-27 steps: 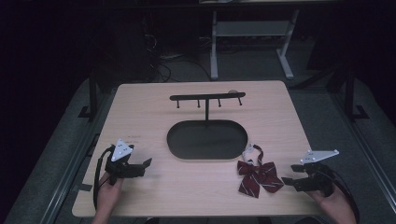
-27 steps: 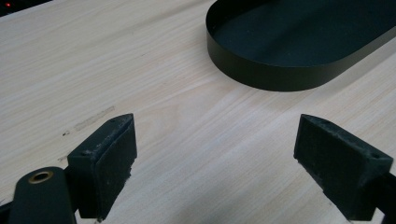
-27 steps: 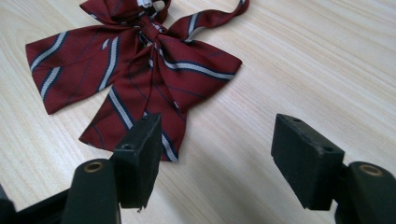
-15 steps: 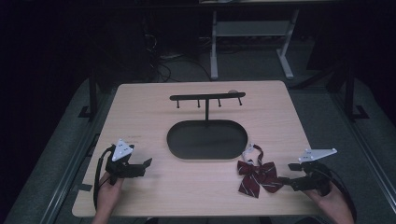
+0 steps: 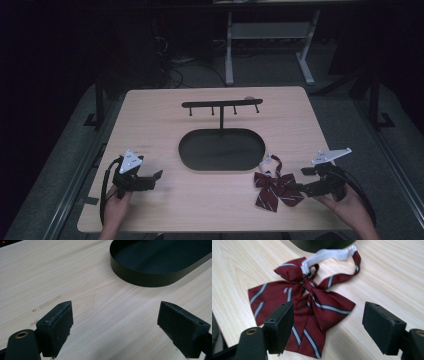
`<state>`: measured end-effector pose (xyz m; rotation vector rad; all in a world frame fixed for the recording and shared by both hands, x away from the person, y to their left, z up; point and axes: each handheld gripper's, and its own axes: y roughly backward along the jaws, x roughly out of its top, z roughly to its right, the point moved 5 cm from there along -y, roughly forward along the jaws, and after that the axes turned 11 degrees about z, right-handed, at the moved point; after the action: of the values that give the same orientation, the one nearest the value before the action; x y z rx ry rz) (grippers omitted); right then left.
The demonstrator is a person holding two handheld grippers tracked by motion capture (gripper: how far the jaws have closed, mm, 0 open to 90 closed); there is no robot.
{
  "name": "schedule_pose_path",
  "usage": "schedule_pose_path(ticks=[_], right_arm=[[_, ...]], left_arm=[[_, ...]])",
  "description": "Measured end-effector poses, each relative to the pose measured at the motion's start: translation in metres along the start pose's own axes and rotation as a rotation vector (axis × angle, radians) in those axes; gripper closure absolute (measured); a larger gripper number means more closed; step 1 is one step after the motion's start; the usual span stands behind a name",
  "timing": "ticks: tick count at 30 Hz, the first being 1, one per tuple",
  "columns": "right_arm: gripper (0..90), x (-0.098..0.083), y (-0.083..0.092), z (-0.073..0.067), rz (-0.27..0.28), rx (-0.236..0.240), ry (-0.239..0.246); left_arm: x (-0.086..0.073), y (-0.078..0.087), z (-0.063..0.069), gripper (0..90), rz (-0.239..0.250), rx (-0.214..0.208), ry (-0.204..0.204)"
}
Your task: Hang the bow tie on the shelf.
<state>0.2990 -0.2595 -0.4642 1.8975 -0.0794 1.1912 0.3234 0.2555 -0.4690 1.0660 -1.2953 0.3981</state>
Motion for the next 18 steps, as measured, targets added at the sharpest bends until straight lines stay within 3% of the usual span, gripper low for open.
schedule_pose_path(ticks=[4, 18], right_arm=[[26.1, 0.009, 0.000, -0.002, -0.008, -0.011, 0.035], [29.5, 0.038, -0.020, -0.003, -0.035, -0.006, 0.076]], left_arm=[[-0.001, 0.000, 0.001, 13.1, -0.008, -0.001, -0.008], [0.001, 0.002, 0.002, 13.1, 0.006, -0.011, -0.011]])
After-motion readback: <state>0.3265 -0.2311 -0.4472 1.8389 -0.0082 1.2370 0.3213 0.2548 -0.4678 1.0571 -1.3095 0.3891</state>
